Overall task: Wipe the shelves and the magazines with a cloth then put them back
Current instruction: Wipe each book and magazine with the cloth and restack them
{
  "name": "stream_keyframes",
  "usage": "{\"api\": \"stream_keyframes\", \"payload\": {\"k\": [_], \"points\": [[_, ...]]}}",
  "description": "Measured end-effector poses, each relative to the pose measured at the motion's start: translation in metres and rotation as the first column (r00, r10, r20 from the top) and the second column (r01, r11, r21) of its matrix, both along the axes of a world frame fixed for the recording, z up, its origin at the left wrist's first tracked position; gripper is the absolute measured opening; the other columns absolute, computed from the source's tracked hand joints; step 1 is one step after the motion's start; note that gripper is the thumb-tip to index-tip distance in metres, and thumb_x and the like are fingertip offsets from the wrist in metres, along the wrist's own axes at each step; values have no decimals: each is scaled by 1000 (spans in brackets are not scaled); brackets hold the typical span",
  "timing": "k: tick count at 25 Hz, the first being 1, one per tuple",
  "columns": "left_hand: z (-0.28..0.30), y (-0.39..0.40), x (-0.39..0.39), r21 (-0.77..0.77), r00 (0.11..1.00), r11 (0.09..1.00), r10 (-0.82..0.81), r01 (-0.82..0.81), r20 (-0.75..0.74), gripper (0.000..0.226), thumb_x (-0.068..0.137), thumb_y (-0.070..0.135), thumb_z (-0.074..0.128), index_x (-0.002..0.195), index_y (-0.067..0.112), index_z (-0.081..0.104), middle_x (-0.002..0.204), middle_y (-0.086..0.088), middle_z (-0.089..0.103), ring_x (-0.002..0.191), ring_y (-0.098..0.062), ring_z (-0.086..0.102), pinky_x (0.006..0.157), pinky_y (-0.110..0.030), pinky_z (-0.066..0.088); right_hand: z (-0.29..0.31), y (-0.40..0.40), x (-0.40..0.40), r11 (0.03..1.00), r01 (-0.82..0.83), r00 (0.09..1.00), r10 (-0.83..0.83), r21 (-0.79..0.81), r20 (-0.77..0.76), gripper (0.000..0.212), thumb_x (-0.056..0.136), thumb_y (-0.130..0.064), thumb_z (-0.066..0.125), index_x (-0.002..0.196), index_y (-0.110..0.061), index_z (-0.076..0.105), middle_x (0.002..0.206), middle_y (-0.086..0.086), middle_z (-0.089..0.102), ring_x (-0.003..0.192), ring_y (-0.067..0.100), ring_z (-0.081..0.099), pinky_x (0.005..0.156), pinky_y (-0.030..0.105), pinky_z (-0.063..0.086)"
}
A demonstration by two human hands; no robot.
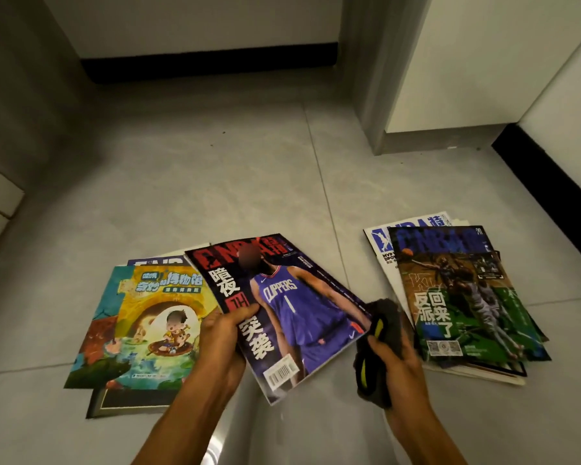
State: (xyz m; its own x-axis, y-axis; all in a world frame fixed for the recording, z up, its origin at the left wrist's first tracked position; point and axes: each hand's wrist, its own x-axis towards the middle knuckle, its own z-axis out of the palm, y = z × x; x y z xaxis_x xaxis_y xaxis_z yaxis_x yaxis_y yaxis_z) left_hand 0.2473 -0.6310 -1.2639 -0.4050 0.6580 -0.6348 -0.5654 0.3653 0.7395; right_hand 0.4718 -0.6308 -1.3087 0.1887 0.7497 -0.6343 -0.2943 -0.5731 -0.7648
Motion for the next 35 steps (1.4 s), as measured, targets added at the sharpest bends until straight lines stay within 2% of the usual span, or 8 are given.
{"api": "stream_keyframes", "payload": {"k": [5,10,16,21,24,30,33,35], "points": [[23,-6,-8,36,842,881,-438,472,-317,22,76,7,69,98,9,66,88,-12,74,82,-33,71,76,-47,56,47,46,28,981,-81,980,47,175,191,54,85,-3,62,127,-36,55,112,3,64,98,27,61,82,46,53],[43,-7,-4,61,665,701,-641,711,-383,29,74,12,68,102,4,66,92,-14,73,87,-30,71,75,-38,59,80,89,17,939,-287,947,308,190,-91,25,80,-9,59,105,-8,61,76,13,67,56,22,64,49,27,51],[59,5,-5,57,712,770,-557,636,-428,26,75,13,74,99,16,66,90,-4,75,85,-22,72,72,-33,58,79,79,25,915,-298,946,321,272,-47,37,68,-3,63,104,-12,65,90,10,74,77,23,71,60,29,56],[50,11,8,24,694,886,-345,462,-633,16,82,15,72,85,29,67,76,15,73,71,-5,70,56,-14,52,100,91,16,879,-428,813,272,211,515,27,83,-7,66,103,-25,63,97,5,70,78,18,66,62,27,48],[50,14,10,69,703,892,-302,446,-644,16,81,15,73,84,30,67,74,14,73,70,-2,69,53,-12,50,124,94,-2,768,-566,546,75,300,835,52,82,-19,66,131,-25,51,117,-5,54,100,17,51,80,32,44],[69,21,21,107,604,833,-298,542,-740,30,84,10,69,71,36,67,71,19,71,67,-3,68,56,-18,54,151,62,-75,559,-642,530,-171,525,830,62,74,-26,59,135,-20,49,131,-5,50,108,10,38,83,12,28],[81,18,16,168,541,768,-260,618,-800,46,89,2,61,89,48,62,76,39,65,80,11,65,61,-4,46,153,96,-43,635,-662,456,-79,397,886,57,74,-29,53,131,-24,53,124,-3,56,105,15,43,76,18,29],[82,16,17,174,498,738,-244,652,-832,48,90,-1,58,92,48,59,77,45,61,83,18,61,63,-1,44,163,99,-37,554,-785,349,28,276,937,53,72,-30,49,125,-30,57,114,-9,60,100,20,47,73,21,32]]}}
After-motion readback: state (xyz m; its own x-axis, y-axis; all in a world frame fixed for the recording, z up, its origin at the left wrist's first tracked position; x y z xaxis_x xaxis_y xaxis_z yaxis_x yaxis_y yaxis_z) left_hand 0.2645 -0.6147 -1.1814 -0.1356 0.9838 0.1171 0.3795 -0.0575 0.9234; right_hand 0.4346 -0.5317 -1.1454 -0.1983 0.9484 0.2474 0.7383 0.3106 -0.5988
